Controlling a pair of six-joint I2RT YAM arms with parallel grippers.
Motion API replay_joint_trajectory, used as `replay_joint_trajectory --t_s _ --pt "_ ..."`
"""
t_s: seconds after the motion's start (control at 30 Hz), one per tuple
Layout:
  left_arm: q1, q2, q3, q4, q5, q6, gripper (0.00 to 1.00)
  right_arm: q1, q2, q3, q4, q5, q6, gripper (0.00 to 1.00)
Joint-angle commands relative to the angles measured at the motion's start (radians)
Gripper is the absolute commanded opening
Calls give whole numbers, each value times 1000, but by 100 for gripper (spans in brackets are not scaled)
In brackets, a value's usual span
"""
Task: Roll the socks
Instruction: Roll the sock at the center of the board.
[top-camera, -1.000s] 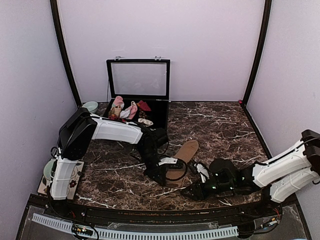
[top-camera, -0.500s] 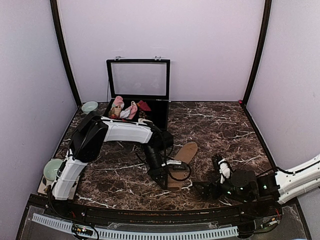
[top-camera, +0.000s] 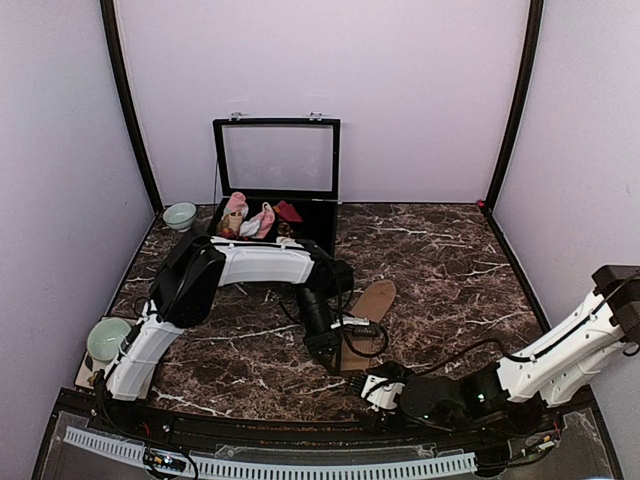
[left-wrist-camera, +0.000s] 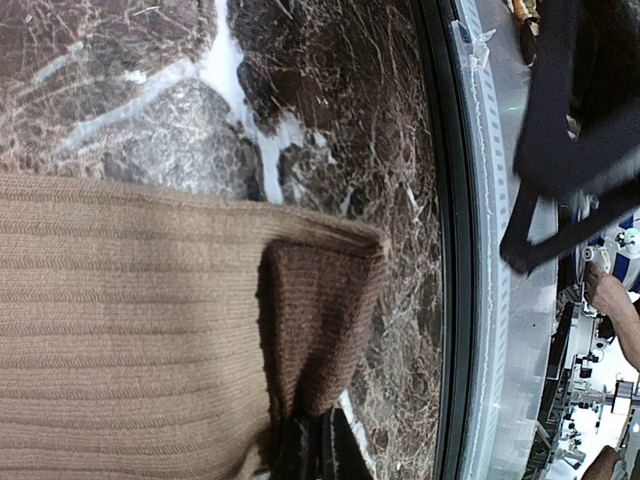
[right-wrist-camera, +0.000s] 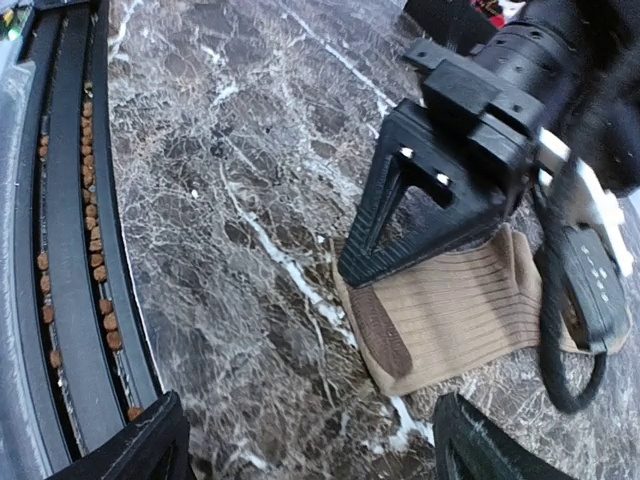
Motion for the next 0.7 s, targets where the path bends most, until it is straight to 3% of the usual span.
replay_joint_trajectory --t_s 0.0,0.2,0.33,0.4,0.67 --pt "-7 25 16 -49 -20 9 0 2 99 68 97 42 -260 80" --pt "-8 44 40 -65 -11 10 0 -110 144 99 116 -108 -333 61" --pt "-8 46 45 -68 -4 14 0 -179 174 133 94 -215 -356 32" --pt "-8 48 49 -72 -1 17 0 -202 197 151 73 -247 -361 24" --pt "-8 55 68 -96 10 36 0 -223 257 137 85 -255 -328 23"
